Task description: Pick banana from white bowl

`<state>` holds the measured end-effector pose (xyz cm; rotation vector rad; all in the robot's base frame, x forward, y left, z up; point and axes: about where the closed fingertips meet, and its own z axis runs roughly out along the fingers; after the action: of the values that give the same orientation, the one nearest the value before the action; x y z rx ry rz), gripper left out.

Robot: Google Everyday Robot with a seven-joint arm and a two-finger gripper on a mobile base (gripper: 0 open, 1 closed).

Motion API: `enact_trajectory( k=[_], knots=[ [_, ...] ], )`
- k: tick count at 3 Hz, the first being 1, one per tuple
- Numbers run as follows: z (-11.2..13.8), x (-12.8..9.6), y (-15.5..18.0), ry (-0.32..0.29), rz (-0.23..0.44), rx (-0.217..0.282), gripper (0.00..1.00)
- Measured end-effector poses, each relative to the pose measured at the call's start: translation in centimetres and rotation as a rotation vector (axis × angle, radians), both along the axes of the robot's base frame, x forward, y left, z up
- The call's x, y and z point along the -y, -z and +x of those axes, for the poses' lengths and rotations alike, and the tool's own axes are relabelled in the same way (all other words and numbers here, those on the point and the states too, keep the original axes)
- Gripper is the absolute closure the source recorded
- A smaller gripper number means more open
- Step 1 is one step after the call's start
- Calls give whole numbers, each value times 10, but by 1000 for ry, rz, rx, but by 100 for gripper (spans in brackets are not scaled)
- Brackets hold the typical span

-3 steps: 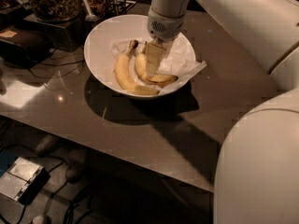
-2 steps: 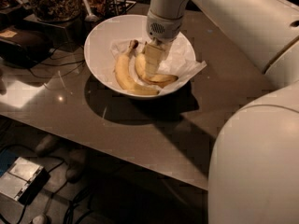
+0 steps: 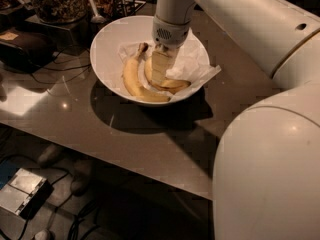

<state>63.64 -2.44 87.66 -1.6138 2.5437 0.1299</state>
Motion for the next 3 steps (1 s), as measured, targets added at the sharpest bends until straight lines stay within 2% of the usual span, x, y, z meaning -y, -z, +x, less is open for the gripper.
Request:
enact_trajectory(
  k=[2,3],
  knots=[
    [-1,-7,24,-14,3,-45,48],
    [5,0,31,-1,4,-45,48]
  ],
)
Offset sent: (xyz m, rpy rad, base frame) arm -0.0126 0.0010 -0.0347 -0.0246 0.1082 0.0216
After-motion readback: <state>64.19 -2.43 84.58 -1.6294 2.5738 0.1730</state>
